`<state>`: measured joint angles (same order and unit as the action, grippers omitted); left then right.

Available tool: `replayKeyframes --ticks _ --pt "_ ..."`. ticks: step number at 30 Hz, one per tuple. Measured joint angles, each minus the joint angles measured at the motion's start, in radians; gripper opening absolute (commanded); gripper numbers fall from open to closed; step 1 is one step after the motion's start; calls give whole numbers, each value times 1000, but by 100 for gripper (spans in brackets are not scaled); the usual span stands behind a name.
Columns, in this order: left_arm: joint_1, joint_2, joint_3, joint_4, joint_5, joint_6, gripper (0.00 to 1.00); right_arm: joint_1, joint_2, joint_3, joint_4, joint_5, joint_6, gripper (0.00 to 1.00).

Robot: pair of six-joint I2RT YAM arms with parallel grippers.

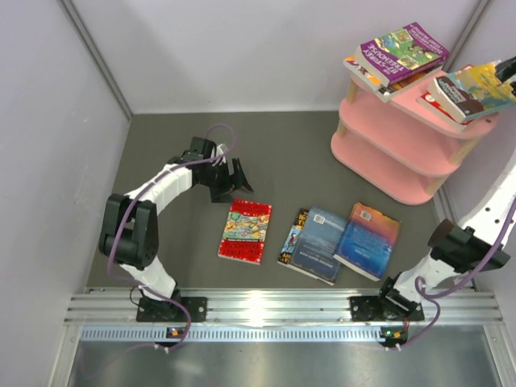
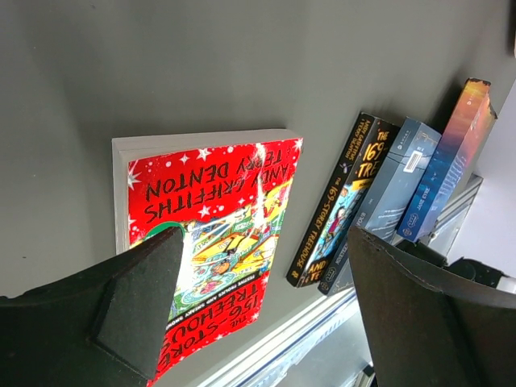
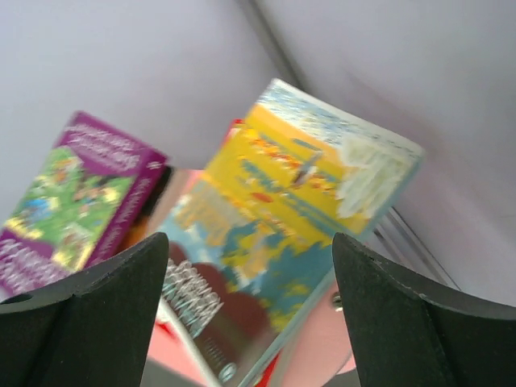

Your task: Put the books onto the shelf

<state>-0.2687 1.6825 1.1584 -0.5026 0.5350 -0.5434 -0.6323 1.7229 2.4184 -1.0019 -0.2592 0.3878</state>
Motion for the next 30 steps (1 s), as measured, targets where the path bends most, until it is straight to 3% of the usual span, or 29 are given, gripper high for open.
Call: replayKeyframes --ticks 4,7,13,17,23,30 --pt "0 2 3 -2 0 0 88 29 -101 -42 73 -102 31 82" --pt "0 2 3 -4 -4 0 89 155 -215 -142 145 -133 42 84" --pt "0 2 -5 -6 -24 2 90 770 -473 -659 290 -59 65 87" --pt "0 2 -34 -13 -48 9 90 1061 -462 -1002 385 -18 159 87" --pt "1 3 -123 -23 -66 3 89 1149 -280 -1377 668 -107 375 87" --pt "2 11 -195 -24 -60 -31 89 1163 -46 -1426 907 -187 509 87"
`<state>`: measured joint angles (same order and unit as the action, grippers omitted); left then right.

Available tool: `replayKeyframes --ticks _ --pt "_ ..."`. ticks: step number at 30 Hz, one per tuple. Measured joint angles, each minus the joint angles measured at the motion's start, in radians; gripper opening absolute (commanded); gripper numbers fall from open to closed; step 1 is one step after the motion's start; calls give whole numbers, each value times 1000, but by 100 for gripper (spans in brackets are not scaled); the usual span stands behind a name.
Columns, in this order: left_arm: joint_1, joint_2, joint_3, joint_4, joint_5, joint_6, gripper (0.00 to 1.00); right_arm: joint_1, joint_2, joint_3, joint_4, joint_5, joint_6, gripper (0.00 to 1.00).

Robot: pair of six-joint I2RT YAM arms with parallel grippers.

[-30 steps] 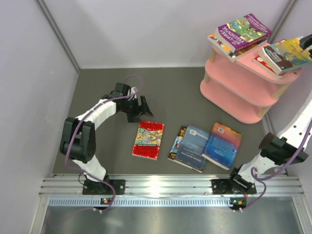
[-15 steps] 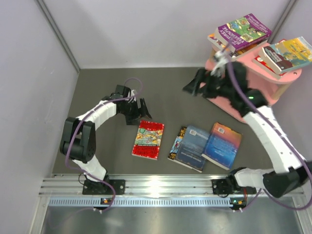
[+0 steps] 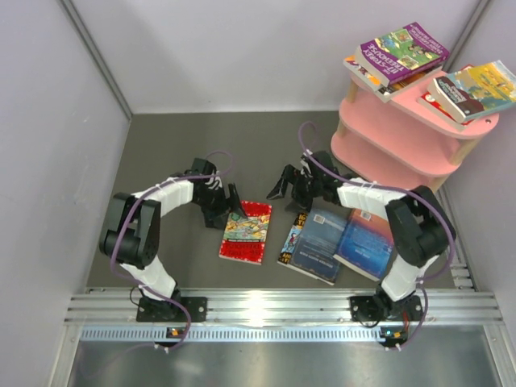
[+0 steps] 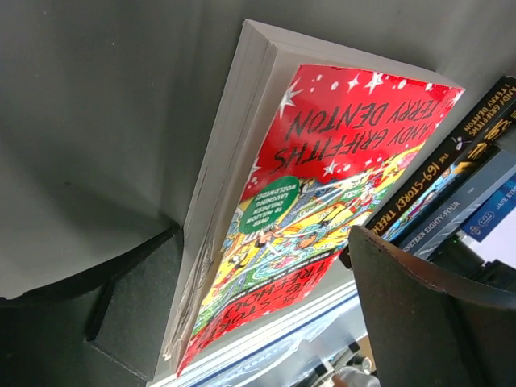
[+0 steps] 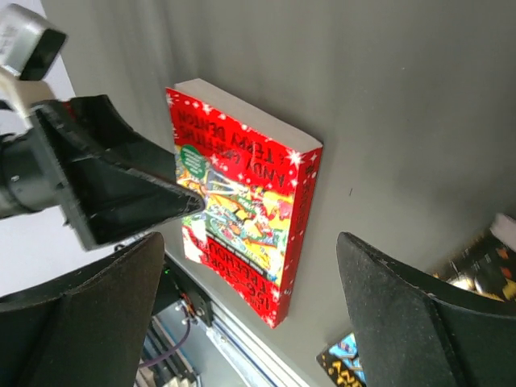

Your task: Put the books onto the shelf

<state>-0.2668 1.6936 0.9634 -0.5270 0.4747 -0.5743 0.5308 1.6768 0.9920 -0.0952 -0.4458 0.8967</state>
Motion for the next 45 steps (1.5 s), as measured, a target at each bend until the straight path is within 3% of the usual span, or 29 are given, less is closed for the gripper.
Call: replayKeyframes --ticks 4,5,7,8,9,17,23,30,40,45 --pt "3 0 -20 23 22 -10 70 18 87 4 52 -18 28 86" --pt "5 0 -29 31 33 -14 54 25 108 4 59 -22 32 87" --pt "1 12 -43 42 37 -16 37 37 147 4 70 -29 42 86" --pt "-2 24 -45 45 45 -15 7 43 165 4 81 -49 55 86" --pt "-6 34 -46 50 60 -16 0 48 171 4 93 -58 59 86" --pt "-10 50 -50 121 153 -19 0 52 157 2 81 -49 39 88" --pt "26 50 -116 309 259 -92 0 9 50 -57 31 -46 3 89" --pt "68 50 -137 417 339 -166 0 14 -3 -171 156 -106 66 79" --pt "102 65 -119 441 336 -155 0 74 101 -104 155 -102 85 69" --pt "112 97 -130 542 358 -188 0 76 101 -117 187 -104 141 69"
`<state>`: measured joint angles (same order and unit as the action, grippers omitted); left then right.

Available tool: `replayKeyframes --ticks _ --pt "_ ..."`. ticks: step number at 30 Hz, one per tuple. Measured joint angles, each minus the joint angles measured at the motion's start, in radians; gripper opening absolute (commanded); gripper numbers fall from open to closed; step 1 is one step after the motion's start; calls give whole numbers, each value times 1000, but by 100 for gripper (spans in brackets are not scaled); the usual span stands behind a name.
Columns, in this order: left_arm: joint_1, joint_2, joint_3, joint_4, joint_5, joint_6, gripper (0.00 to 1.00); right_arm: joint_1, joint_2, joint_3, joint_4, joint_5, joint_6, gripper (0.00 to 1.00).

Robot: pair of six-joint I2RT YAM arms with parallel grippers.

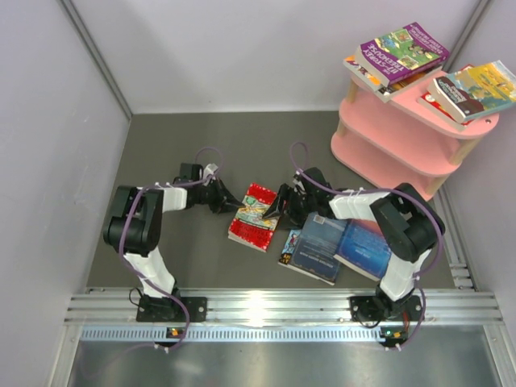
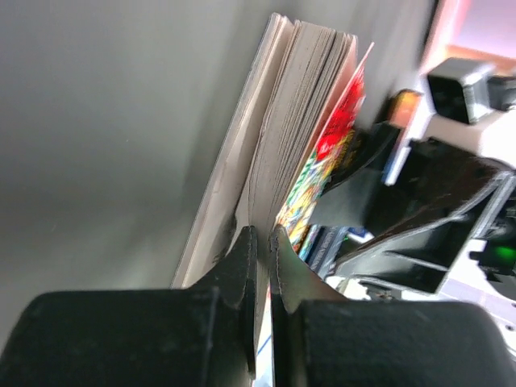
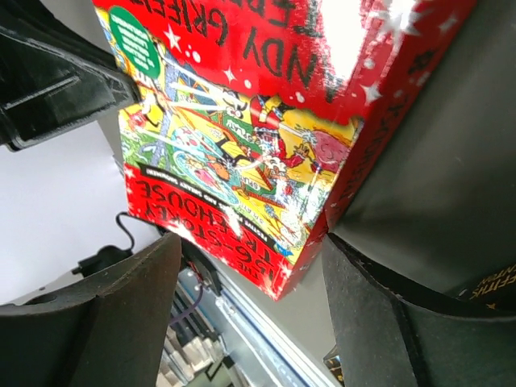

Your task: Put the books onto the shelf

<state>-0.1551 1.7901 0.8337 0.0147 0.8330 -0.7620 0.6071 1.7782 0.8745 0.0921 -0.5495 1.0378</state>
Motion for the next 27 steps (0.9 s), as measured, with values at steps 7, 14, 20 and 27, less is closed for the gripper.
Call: replayKeyframes --ticks 7,14,20,27 --pt "2 18 -177 447 81 -273 0 15 -3 47 -128 80 -51 77" --pt "4 146 -308 1006 158 -683 0 21 -20 59 -185 157 -75 78" --pt "22 237 -336 1244 204 -942 0 23 -55 64 -212 226 -95 81" --pt "26 237 -326 1273 244 -1046 0 14 -77 58 -181 266 -91 62"
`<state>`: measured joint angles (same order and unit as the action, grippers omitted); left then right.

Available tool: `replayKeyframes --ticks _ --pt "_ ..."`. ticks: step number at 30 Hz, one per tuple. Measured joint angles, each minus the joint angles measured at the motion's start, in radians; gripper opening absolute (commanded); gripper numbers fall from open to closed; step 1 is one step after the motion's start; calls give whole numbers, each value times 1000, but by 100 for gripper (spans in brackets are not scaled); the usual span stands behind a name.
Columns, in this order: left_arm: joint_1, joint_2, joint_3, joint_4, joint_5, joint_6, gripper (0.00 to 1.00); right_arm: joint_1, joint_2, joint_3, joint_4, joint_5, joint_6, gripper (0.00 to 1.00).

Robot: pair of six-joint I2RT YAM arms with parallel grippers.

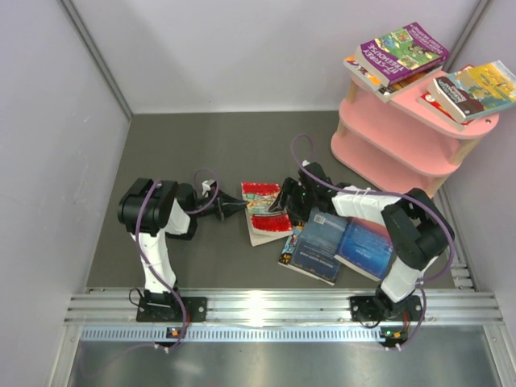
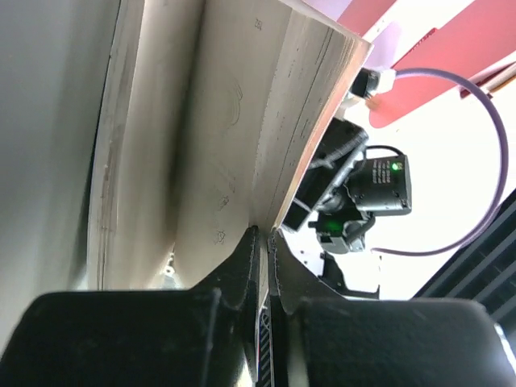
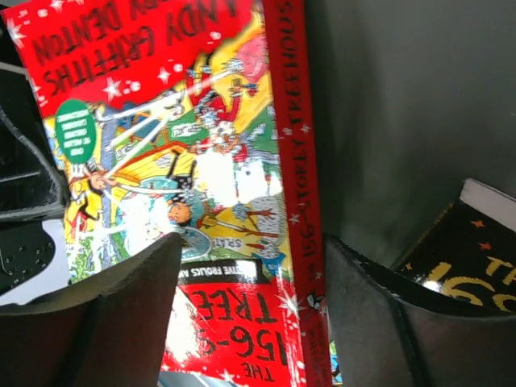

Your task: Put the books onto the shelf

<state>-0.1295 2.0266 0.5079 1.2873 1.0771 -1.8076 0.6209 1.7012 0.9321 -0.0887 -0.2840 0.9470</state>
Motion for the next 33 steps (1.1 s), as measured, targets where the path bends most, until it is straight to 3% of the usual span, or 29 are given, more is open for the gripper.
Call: replayKeyframes --ticks 1,2,3,7,11,14,17,18,20,22,26,32,33 --pt "1 0 0 2 6 -4 0 -2 0 -4 5 -1 5 56" --pt "2 0 0 2 9 -5 0 -2 0 -12 14 -3 6 36" --pt "4 0 0 3 11 -5 0 -3 1 -19 21 -3 4 29" --pt "8 -1 0 0 12 20 0 -9 6 -51 78 -43 34 16" --pt "6 -34 13 -58 17 145 0 -9 35 -69 162 -93 62 0" --pt "1 -96 75 -297 28 341 0 -6 61 -68 195 -124 72 0" --pt "-18 -148 216 -687 25 622 3 0 66 -67 199 -129 76 0" --pt "-28 -156 270 -802 21 710 8 0 67 -64 192 -128 76 0" --pt "-42 -169 329 -946 9 827 30 0 67 -42 145 -124 65 0" --pt "-47 -196 347 -1059 -22 896 48 1 66 8 64 -117 27 0" --pt "-48 -275 369 -1271 -143 1007 57 7 43 191 -142 -87 -99 0" --pt "-82 -357 488 -1493 -263 1100 64 40 -92 443 -285 -55 -246 0" --pt "-86 -379 497 -1511 -288 1110 72 44 -109 480 -317 -41 -264 0"
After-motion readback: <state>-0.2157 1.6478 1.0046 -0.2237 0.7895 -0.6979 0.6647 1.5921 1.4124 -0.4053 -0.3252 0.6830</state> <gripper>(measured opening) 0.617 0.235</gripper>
